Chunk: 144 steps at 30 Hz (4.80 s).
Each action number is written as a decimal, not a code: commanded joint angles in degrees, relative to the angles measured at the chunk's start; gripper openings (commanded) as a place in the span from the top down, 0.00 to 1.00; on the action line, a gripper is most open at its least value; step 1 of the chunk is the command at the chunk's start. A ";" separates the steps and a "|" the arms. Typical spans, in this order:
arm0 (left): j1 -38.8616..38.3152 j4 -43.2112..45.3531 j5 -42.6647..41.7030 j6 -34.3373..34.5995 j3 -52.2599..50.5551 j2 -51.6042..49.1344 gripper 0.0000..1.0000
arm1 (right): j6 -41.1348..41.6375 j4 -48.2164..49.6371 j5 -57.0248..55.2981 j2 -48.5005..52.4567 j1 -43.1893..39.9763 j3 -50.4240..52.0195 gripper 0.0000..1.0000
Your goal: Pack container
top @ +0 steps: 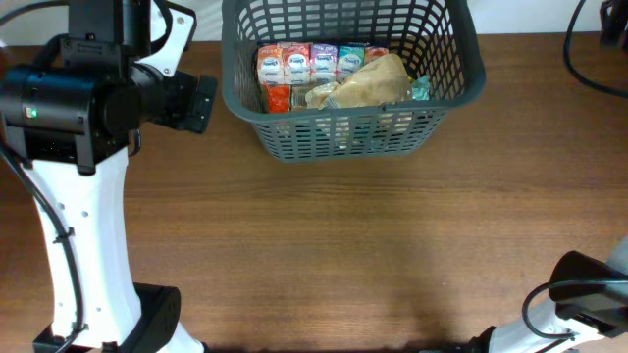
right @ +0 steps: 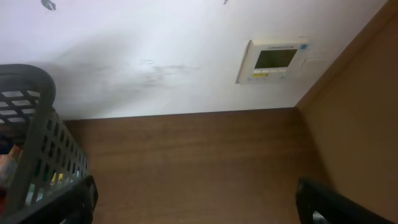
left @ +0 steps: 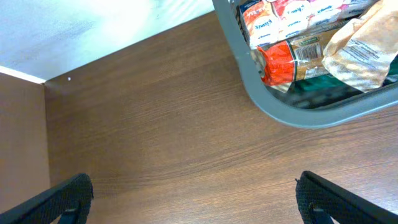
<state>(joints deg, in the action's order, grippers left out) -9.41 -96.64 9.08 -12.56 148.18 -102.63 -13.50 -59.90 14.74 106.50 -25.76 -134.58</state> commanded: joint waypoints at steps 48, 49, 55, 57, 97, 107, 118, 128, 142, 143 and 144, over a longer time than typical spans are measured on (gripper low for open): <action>0.11 -0.02 0.37 0.52 -0.07 -0.11 0.01 | 0.48 35.85 -6.43 -106.44 19.37 122.75 0.01; 0.11 -0.02 0.37 0.55 -0.07 -0.11 0.01 | 0.50 35.89 -6.40 -106.29 19.37 122.90 0.01; 0.11 -0.04 0.39 0.55 -0.07 -0.11 0.01 | 0.48 35.67 -6.40 -106.31 19.37 123.05 0.01; 0.11 -0.02 0.37 0.55 -0.07 -0.11 0.01 | 0.50 35.63 -6.40 -106.31 19.37 123.19 0.01; 1.05 17.92 0.85 0.31 -43.19 40.46 0.01 | 0.50 35.34 -6.40 -106.25 19.37 127.45 0.01; 1.84 67.82 1.33 -0.81 -100.78 75.84 0.01 | 0.48 35.34 -6.40 -106.25 19.37 127.45 0.01; 9.62 92.39 1.27 -0.76 -134.81 97.44 0.01 | 0.50 35.34 -6.40 -106.25 19.37 127.45 0.01; 9.94 93.02 1.29 -0.79 -143.34 102.36 0.01 | 0.50 35.34 -6.40 -106.25 19.37 127.45 0.01; 9.97 91.82 1.27 -0.76 -146.92 102.36 0.01 | 0.50 35.34 -6.40 -106.25 19.37 127.45 0.01; 9.97 91.62 1.27 -0.76 -147.01 102.33 0.01 | 0.50 35.34 -6.40 -106.25 19.37 127.45 0.01; 9.97 91.67 1.27 -0.76 -147.03 102.33 0.01 | 0.50 35.34 -6.40 -106.25 19.37 127.45 0.01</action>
<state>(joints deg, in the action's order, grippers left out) 0.21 -4.80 9.96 -12.82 2.33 -0.84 -13.50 -24.60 8.86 0.62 -6.74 -7.57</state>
